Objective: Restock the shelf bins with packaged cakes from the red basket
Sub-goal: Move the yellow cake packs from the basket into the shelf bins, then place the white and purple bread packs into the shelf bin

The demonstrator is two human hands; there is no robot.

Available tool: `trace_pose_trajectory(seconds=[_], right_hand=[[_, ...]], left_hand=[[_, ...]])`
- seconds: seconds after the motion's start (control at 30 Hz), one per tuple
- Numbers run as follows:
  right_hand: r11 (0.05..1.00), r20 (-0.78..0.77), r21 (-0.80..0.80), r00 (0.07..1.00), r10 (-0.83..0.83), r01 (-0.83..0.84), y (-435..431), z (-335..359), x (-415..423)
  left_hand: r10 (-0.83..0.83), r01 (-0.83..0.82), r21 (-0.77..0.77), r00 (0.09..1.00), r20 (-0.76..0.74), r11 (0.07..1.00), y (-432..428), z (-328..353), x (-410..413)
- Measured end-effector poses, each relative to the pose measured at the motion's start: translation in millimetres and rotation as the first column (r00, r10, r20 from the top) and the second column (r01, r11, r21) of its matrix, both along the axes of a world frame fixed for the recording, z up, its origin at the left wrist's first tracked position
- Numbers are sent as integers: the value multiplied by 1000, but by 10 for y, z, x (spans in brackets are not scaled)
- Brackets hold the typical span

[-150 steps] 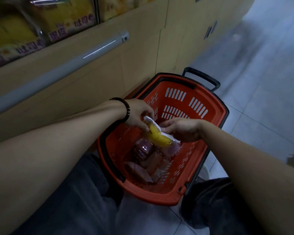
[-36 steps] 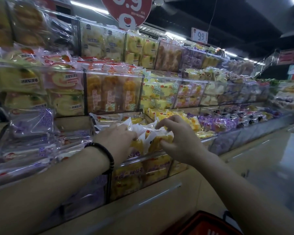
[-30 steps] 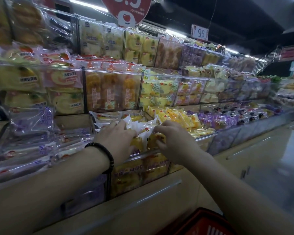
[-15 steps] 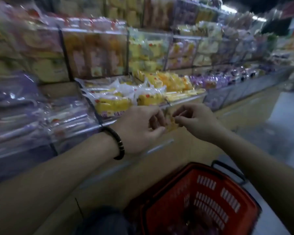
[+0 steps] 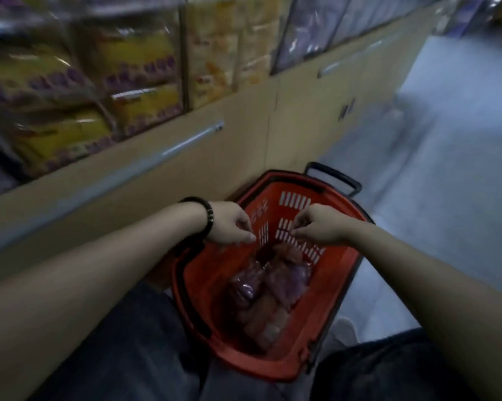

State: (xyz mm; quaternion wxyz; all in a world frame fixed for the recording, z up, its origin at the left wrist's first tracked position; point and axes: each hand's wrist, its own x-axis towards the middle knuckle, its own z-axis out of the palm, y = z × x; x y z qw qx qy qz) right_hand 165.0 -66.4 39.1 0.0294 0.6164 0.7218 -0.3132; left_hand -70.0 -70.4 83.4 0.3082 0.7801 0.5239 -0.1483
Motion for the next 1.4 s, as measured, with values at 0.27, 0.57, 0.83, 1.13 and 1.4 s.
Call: trace_pose_trajectory(seconds=[0.27, 0.57, 0.83, 1.13, 1.4], right_hand=[[950, 194, -173, 955, -225, 259, 400, -1069, 156], [949, 308, -299, 932, 193, -97, 843, -2148, -188], [947, 25, -306, 995, -97, 99, 1273, -3722, 290], [845, 265, -417, 934, -239, 334, 1174, -1831, -25], [708, -47, -706, 999, -9, -27, 1123, -851, -264]], left_hand=[[-87, 89, 6, 991, -105, 996, 460, -717, 164], [-107, 100, -99, 992, -67, 990, 579, -817, 300], [-81, 66, -182, 994, -79, 981, 655, -789, 256], [-4, -12, -129, 993, -120, 992, 670, -764, 91], [46, -46, -8, 997, -56, 999, 597, -805, 82]])
